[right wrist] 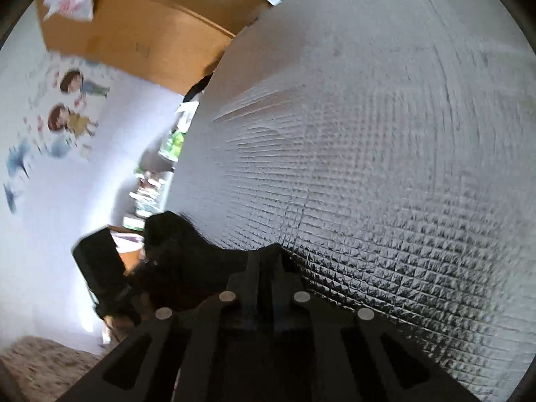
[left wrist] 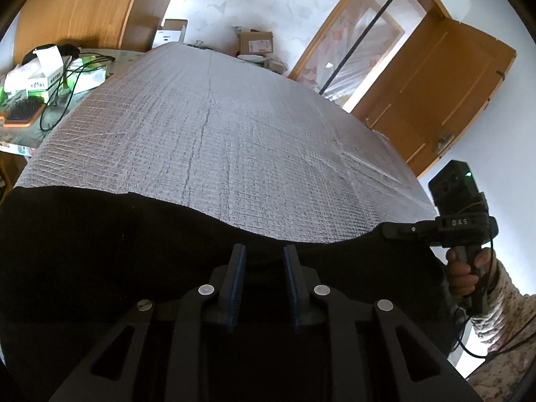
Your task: Fold clothes
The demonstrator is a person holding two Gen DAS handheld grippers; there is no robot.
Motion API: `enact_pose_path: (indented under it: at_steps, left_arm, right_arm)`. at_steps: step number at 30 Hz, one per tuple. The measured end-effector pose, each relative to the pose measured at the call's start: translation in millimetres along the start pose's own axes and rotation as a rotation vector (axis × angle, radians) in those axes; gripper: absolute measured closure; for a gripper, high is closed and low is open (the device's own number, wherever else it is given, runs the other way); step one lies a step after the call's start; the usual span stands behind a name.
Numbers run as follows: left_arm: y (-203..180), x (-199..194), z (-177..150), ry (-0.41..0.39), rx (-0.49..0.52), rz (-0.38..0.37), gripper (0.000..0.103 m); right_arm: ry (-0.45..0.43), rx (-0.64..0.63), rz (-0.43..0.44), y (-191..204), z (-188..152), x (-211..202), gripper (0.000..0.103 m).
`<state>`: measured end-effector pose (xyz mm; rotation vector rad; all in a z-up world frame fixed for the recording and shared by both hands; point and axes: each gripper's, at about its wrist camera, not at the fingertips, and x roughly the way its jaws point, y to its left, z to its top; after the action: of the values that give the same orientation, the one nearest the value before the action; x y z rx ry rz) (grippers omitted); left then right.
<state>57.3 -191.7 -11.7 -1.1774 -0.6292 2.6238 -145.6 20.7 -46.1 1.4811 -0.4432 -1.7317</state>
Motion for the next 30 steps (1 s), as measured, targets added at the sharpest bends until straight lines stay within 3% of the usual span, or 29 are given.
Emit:
enact_pose_path:
  at_steps: [7, 13, 20, 23, 27, 30]
  left_arm:
    - [-2, 1, 1, 0.001, 0.001, 0.009, 0.080]
    - [-11, -2, 5, -0.011, 0.019, 0.041, 0.080]
    - [-50, -16, 19, -0.059, 0.099, -0.057, 0.079]
    - [-72, 0, 21, -0.021, 0.139, -0.117, 0.079]
    - [-96, 26, 20, 0.041, 0.172, -0.188, 0.079]
    - [-114, 45, 19, 0.089, 0.196, -0.241, 0.079]
  right_arm:
    - [-0.142, -0.009, -0.121, -6, -4, -49, 0.094]
    - [-0.258, -0.105, -0.250, 1, -42, -97, 0.094]
    - [-0.216, -0.140, -0.314, -7, -80, -112, 0.092]
    - [-0.207, -0.177, -0.350, -8, -86, -115, 0.091]
    - [-0.202, -0.200, -0.349, -12, -83, -114, 0.080]
    - [-0.164, -0.209, -0.367, -16, -84, -102, 0.079]
